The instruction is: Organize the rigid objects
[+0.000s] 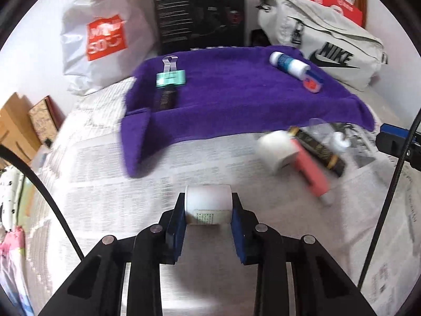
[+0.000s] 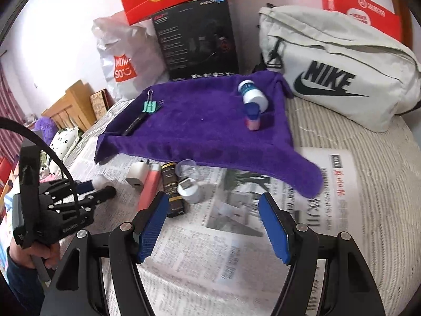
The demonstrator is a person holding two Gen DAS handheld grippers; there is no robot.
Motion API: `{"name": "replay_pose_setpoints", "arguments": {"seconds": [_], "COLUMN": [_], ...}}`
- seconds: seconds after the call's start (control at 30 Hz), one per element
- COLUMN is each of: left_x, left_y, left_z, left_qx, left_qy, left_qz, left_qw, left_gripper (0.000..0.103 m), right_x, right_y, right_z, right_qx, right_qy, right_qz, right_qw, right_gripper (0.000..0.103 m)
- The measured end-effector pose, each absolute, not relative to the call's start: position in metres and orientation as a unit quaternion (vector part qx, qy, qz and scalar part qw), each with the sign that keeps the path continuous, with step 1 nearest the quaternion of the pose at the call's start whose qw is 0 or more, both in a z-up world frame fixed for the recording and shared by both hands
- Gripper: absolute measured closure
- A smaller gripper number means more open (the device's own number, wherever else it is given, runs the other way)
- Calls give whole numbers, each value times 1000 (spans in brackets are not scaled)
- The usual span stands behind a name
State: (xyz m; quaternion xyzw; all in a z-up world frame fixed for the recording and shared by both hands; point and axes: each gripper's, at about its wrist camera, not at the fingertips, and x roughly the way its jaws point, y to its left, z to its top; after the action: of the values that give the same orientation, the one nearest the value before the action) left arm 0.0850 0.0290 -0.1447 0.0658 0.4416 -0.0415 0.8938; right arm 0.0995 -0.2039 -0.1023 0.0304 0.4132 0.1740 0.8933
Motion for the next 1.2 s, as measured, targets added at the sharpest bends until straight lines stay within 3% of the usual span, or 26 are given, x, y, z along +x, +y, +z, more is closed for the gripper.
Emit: {"name": "replay_pose_setpoints", "arguments": {"seconds": [0.43,0.63,0.73,1.2], "left_x": [87,86,86,86], "left_y": [49,49,50,50], "left_z": [-148,-148,-148,-148], "left_qx": [24,22,21,21], "left_qy": [430,430,430,430], "left_qz": [-56,-56,-56,-56], "left_qw": [901,901,901,901], "left_gripper": [74,74,74,73], "right_x": [120,126,128,131], "right_y": [-179,-166,-168,-171], "right_z": [-128,-133,-132,-140], "right_qx": [15,-5,-13,-56], "right_qy": [426,431,429,431], "right_qz": [171,172,164,124], "right_qw": [888,886,888,892], "right_gripper": [42,55,67,71]}}
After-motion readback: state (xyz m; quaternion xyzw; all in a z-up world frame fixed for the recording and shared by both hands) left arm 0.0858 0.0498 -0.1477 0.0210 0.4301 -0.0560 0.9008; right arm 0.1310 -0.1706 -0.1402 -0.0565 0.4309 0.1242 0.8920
